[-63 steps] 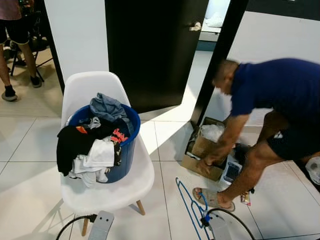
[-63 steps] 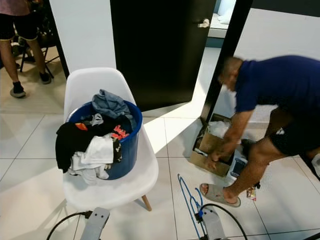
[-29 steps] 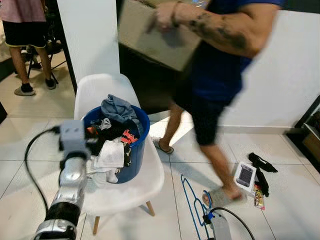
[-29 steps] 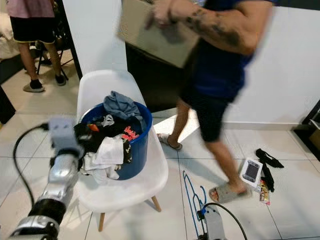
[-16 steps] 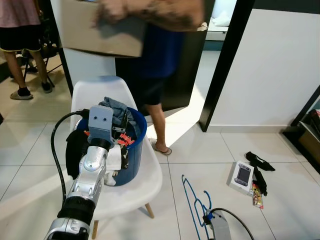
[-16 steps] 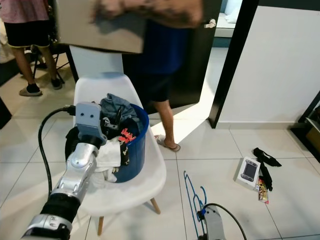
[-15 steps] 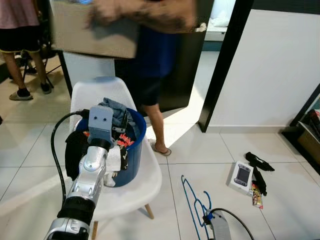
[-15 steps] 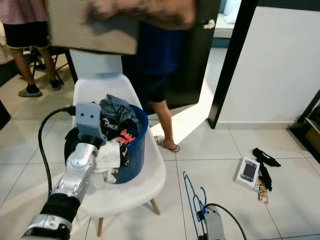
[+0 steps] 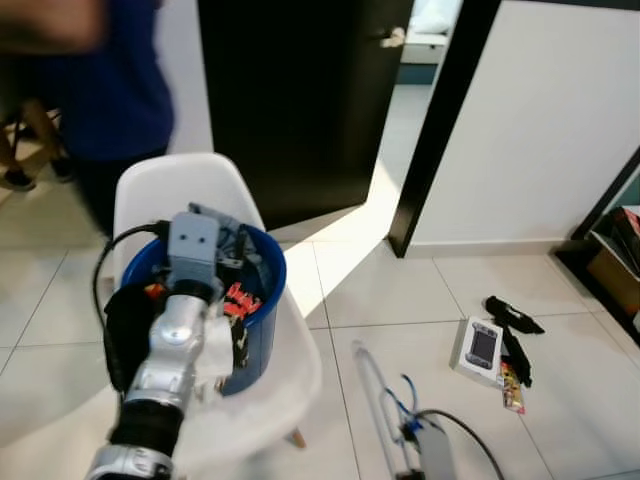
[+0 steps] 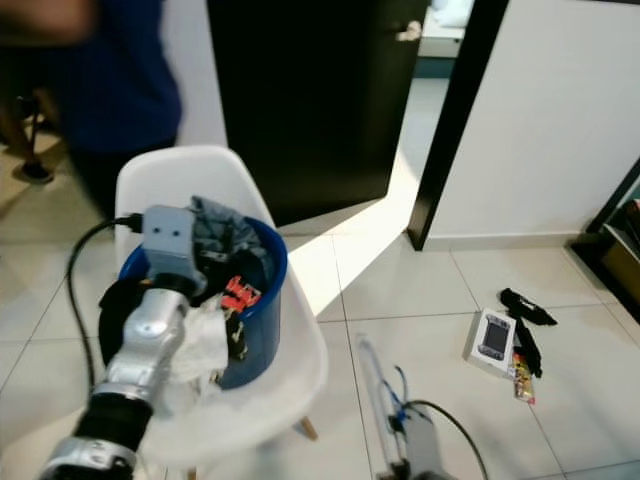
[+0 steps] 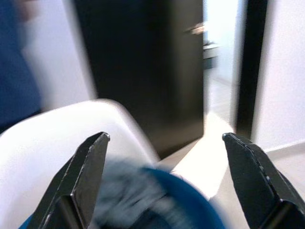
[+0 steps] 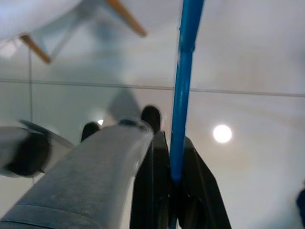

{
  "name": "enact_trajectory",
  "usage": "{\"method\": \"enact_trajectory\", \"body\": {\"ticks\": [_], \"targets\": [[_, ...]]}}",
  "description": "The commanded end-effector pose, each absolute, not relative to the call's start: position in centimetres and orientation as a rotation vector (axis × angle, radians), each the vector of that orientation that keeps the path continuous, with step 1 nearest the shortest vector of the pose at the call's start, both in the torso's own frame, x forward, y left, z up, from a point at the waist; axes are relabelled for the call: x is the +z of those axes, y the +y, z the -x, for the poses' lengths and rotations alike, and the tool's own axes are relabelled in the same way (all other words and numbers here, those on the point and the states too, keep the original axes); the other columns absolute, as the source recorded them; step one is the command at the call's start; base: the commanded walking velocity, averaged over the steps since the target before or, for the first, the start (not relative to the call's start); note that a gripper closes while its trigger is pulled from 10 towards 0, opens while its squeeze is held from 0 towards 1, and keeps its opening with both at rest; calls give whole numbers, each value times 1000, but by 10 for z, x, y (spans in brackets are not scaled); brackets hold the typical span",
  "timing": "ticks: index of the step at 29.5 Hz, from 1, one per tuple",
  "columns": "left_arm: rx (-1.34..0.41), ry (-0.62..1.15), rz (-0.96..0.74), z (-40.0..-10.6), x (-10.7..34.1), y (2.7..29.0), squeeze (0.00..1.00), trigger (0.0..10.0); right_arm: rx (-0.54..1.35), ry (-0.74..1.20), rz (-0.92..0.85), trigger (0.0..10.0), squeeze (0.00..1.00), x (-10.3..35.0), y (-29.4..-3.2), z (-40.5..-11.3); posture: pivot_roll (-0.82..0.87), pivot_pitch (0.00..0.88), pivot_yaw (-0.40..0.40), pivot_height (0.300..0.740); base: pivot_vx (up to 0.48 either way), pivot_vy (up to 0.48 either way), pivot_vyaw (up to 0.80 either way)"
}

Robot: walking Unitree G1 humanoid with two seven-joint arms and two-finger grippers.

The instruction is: Hang hanger

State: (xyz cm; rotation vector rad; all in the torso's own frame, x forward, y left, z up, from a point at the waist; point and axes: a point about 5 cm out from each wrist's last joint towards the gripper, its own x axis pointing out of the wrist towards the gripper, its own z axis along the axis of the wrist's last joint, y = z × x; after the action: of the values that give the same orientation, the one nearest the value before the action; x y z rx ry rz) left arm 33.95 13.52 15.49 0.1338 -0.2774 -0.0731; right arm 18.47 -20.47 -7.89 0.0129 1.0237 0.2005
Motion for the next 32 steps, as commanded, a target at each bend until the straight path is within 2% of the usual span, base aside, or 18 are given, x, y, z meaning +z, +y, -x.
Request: {"method": "enact_trajectory", "body": {"ticks": [1, 9, 13, 17, 19, 24, 27, 28, 32], "targets": [[-49, -263, -148, -339, 153, 144, 0, 10000, 212, 1004, -23, 10000, 0, -77, -199, -190, 0, 0, -56, 740, 289, 0, 0], [-70, -201, -146, -339, 148, 138, 0, 10000, 207, 1007, -31, 10000, 0, -77, -199, -189, 0, 0, -57, 740, 208, 0, 0], [-38, 24, -170, -343, 119, 141, 0, 10000, 206, 1008, -33, 10000, 0, -78, -199, -189, -1, 0, -57, 740, 0, 0, 0], [-35, 74, -180, -343, 111, 142, 0, 10000, 206, 1008, -33, 10000, 0, -78, -199, -189, -3, 0, -56, 740, 0, 0, 0], [-16, 163, -149, -342, 96, 144, 0, 10000, 207, 1008, -32, 10000, 0, -78, -199, -189, -4, 0, -58, 740, 0, 0, 0], [23, 245, -95, -343, 82, 149, 0, 10000, 209, 1008, -31, 10000, 0, -78, -200, -188, -3, 0, -62, 740, 0, 0, 0], [88, 326, 15, -346, 70, 159, 0, 10000, 213, 1007, -29, 10000, 0, -78, -200, -187, -11, 0, -55, 740, 0, 0, 0], [118, 338, 74, -349, 70, 164, 0, 10000, 213, 1007, -33, 10000, 0, -79, -200, -185, -25, 0, -48, 740, 0, 0, 0], [129, 325, 132, -355, 76, 167, 0, 10000, 212, 1006, -38, 10000, 0, -80, -201, -183, -42, 0, -39, 740, 0, 0, 0]]}}
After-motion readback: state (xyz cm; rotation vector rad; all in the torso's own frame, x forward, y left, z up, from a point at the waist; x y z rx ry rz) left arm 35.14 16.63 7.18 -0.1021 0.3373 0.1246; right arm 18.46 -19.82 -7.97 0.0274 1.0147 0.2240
